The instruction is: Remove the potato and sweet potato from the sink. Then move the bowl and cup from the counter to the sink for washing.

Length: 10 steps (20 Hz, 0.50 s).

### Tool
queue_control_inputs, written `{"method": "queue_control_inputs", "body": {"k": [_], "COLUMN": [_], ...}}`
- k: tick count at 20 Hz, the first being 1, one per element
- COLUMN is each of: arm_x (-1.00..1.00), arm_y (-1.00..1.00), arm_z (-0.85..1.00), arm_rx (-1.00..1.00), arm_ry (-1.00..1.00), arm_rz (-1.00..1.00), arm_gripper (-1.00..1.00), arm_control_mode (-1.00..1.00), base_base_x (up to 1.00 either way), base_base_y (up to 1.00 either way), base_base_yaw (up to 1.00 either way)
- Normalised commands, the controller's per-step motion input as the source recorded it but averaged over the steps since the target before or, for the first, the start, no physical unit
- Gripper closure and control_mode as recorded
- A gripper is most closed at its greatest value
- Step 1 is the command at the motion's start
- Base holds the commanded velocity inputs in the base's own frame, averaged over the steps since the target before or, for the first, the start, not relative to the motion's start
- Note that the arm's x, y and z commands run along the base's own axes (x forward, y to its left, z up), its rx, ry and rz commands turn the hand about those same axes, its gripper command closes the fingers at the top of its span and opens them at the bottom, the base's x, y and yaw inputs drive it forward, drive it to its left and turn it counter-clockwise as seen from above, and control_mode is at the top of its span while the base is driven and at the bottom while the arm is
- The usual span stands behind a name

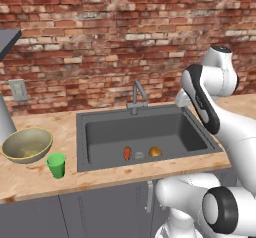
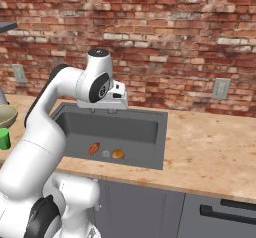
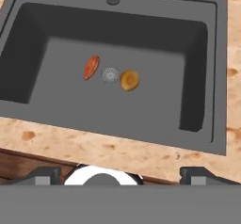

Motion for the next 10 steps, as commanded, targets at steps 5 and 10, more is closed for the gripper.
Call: {"method": "queue_control_inputs", "body": {"k": [5, 10], "arm_x": [0.00, 0.05], "arm_y": [-0.04, -0.01], "arm_z": [-0.15, -0.14], "arm_rx": [0.01, 0.03], "arm_ry": [0.00, 0.02], "arm_rz": [0.10, 0.11], "arm_gripper": [-1.00, -1.00], "arm_control_mode": [-1.00, -1.00], "base_base_x": [0.00, 0.00], "base_base_y": [0.00, 0.00], "base_base_yaw": [0.00, 0.00]}}
